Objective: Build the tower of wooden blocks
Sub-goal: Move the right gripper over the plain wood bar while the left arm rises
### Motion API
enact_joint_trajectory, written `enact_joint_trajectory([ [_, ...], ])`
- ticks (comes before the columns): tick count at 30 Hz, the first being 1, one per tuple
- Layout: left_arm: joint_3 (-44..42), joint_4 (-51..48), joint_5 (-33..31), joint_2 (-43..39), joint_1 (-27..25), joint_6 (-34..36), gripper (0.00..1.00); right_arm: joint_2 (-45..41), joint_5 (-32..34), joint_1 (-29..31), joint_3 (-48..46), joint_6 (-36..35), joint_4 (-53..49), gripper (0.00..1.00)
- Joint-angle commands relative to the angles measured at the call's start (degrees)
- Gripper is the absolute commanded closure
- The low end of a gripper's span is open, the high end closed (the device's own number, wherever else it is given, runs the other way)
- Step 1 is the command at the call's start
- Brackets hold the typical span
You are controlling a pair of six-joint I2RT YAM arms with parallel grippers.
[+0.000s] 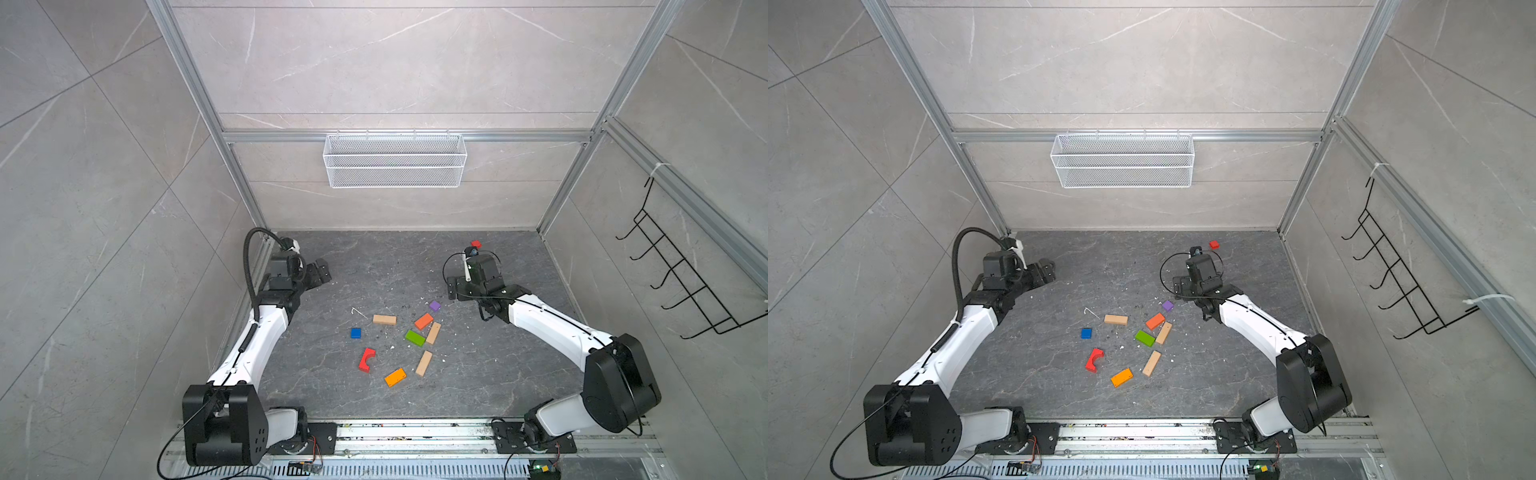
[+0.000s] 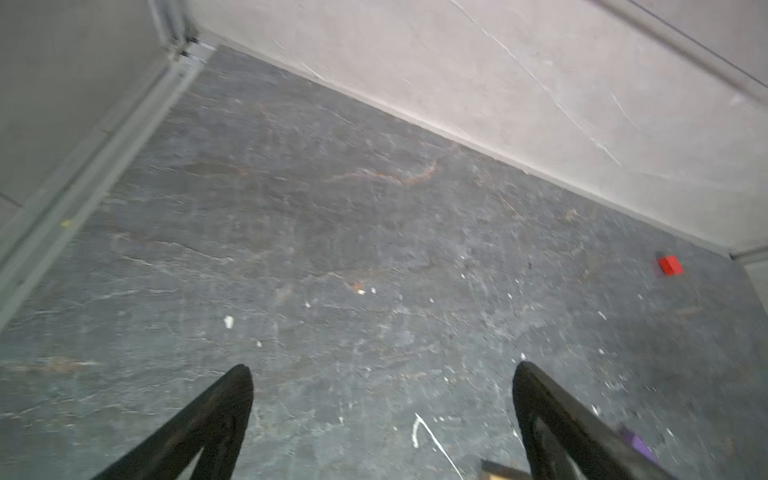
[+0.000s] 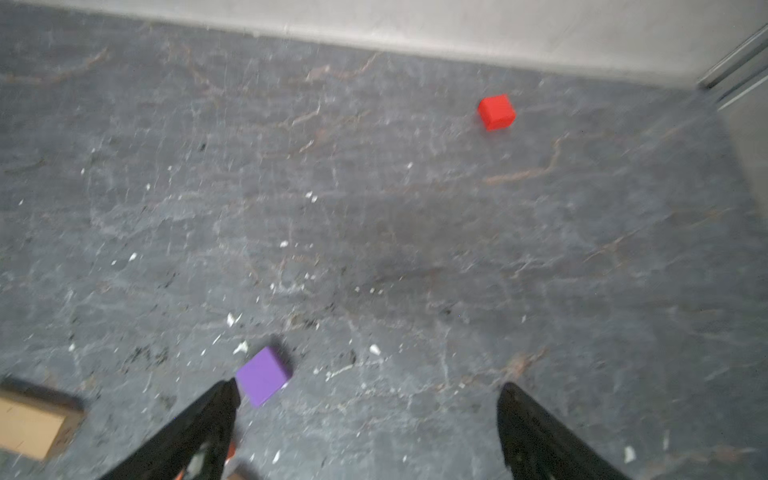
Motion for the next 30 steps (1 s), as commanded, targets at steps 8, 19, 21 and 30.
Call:
enact_joint_trajectory([
  [8, 5.7, -18.8, 5.1, 3.9, -9.7, 1.5, 0.0, 3.1, -12.8, 4.0, 5.7, 10.4, -17.5, 0.01],
  [19, 12.7, -27.9, 12.1, 4.2, -9.0, 7.5, 0.0, 12.6, -10.2, 16.4, 16.2, 23.6, -19.9, 0.01],
  [21, 11.1, -26.2, 13.4, 3.4, -7.3, 6.4, 0.0, 15.0, -7.2, 19.2, 19.1, 25.1, -20.4, 0.01],
  [30, 9.7, -26.1, 15.4, 1.6, -2.6, 4.8, 0.0, 28.1, 1.2, 26.7, 32.8, 31.6, -24.2, 0.03],
])
